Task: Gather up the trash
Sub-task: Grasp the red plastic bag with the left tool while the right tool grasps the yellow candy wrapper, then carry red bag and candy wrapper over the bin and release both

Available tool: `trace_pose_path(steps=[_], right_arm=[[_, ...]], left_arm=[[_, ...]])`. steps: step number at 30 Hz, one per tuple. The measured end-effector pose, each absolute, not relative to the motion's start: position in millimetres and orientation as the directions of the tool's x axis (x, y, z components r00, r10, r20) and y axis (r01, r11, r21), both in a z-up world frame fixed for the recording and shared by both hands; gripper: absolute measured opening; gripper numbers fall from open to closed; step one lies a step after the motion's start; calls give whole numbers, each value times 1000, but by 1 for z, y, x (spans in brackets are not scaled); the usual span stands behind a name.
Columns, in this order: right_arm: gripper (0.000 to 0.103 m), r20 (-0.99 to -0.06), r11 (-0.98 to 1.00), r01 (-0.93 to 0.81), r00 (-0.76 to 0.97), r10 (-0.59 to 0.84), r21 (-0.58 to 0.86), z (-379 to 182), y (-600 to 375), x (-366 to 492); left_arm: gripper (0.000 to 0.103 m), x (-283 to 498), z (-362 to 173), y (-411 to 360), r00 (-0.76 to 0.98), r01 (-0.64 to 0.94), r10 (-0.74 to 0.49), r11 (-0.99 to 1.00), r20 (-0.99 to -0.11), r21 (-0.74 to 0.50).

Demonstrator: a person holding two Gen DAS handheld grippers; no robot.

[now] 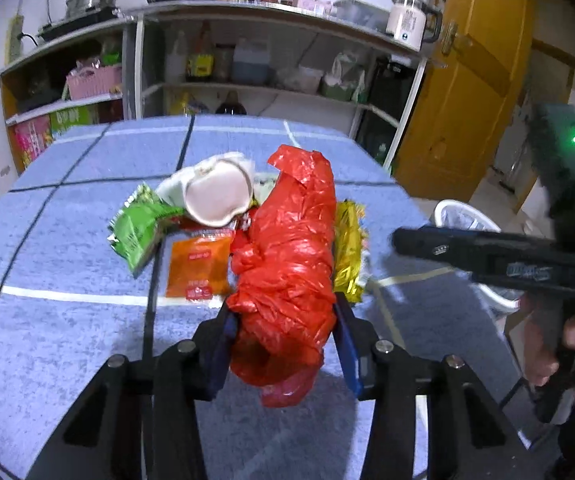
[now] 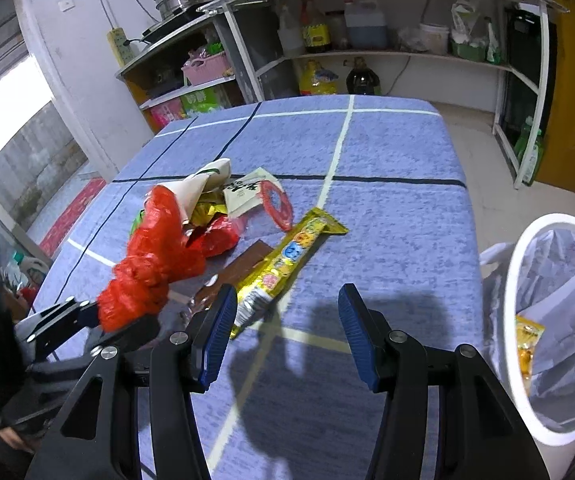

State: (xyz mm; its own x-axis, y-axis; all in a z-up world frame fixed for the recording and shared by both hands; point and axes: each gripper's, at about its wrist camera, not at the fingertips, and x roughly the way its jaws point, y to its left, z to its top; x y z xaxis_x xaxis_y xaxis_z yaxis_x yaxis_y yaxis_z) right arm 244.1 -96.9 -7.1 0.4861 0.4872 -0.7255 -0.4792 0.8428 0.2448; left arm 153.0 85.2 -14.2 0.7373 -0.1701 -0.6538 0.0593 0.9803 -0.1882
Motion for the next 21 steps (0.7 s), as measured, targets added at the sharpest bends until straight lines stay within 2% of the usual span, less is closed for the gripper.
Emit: trace_pose_path(steps=[11,13,15,21], right_arm=[[52,-778,865,-439,444,444,243,-34,-66,266],[46,-778,872,-441,464,423,211,-35,-61,267],[31,-780,874,-444,470,414,196,-35,-59,268],[15,-765,878,-445,497,409,180,-31,-68,263]], left_arm=[[47,142,2,115,782,10,-150,974,-605,-228],[47,142,1,118,781,4,-146,973,-607,-230],[47,142,-1,121,779,-4,-143,973,-610,-233],[47,141,-2,122,779,-8,-143,971,-611,-237]])
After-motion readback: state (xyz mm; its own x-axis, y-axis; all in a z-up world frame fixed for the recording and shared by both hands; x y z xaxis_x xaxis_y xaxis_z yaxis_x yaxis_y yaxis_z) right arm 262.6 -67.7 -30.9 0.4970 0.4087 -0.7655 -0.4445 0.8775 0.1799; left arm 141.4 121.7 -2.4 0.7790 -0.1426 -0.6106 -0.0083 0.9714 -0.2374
